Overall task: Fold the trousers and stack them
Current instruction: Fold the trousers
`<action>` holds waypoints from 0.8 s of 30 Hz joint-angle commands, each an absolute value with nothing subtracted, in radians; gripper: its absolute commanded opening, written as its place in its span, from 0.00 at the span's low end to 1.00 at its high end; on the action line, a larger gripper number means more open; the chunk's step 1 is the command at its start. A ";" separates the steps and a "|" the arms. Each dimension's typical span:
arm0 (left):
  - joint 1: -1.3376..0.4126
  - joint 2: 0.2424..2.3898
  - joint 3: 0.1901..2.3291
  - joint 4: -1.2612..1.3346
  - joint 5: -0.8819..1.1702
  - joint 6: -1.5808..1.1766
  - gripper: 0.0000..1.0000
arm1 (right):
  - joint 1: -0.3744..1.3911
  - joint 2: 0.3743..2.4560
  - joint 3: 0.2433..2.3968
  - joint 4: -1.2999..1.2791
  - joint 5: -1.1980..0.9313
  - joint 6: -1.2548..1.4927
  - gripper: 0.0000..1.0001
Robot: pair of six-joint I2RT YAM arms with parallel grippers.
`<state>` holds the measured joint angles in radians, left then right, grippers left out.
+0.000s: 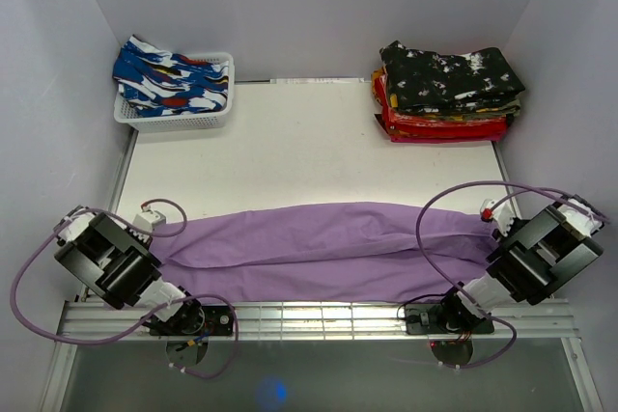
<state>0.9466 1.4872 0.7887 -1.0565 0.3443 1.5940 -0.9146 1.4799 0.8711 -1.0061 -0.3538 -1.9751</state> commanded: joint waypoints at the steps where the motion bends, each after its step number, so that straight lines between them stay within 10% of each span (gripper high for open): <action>1: 0.846 1.581 0.800 -0.789 0.330 1.336 0.00 | -0.856 1.529 0.888 -0.950 -0.336 -2.061 0.08; 24: 0.716 1.845 1.657 -0.992 0.480 1.095 0.00 | -0.799 1.536 1.296 -1.190 -0.528 -2.008 0.08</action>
